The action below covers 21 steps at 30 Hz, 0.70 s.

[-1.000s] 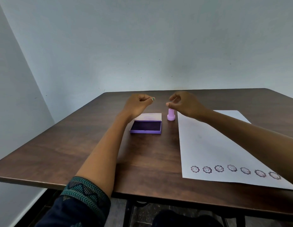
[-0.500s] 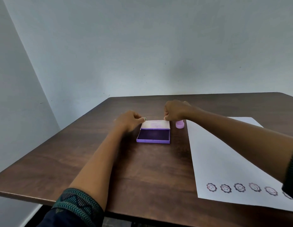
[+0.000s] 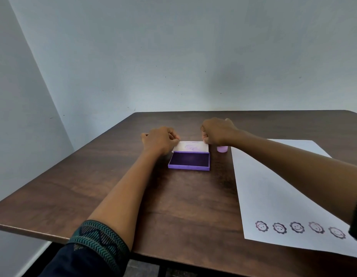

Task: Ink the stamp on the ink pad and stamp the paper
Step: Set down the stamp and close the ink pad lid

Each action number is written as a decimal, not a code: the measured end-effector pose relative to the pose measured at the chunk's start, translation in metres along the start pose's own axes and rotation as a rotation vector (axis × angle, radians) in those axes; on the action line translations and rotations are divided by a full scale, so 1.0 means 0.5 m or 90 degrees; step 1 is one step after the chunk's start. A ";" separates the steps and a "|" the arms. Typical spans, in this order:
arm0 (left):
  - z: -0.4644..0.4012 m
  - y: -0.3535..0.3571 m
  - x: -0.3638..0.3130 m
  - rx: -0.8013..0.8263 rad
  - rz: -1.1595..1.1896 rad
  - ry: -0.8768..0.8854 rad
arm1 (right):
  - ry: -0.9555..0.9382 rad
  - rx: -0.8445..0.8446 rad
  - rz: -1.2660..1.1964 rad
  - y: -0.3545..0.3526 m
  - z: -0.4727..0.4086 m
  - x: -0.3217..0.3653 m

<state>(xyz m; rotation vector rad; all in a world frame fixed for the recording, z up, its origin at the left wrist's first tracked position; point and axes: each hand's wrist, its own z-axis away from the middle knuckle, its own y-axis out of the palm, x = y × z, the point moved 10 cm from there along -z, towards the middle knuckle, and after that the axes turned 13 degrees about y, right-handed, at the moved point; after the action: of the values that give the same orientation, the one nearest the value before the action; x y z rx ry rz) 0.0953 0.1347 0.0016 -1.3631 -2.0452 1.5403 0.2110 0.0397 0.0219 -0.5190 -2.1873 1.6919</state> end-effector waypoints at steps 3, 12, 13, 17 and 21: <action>0.001 0.002 0.000 0.002 0.006 0.001 | -0.008 -0.012 0.016 0.002 0.002 0.004; 0.008 -0.018 -0.012 0.021 -0.004 0.019 | -0.038 -0.104 -0.026 -0.033 0.012 0.001; 0.009 -0.023 -0.013 0.024 0.019 0.017 | -0.041 -0.112 -0.033 -0.038 0.015 0.000; 0.018 -0.058 -0.016 0.014 0.104 0.028 | -0.063 -0.129 -0.071 -0.062 0.032 -0.002; 0.033 -0.073 -0.038 0.056 0.219 0.064 | -0.087 -0.150 -0.072 -0.086 0.059 -0.001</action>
<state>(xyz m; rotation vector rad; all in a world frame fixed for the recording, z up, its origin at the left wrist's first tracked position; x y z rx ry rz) 0.0753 0.1092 0.0318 -1.7893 -1.7298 1.6295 0.1943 0.0045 0.0565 -0.3368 -2.4806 1.4594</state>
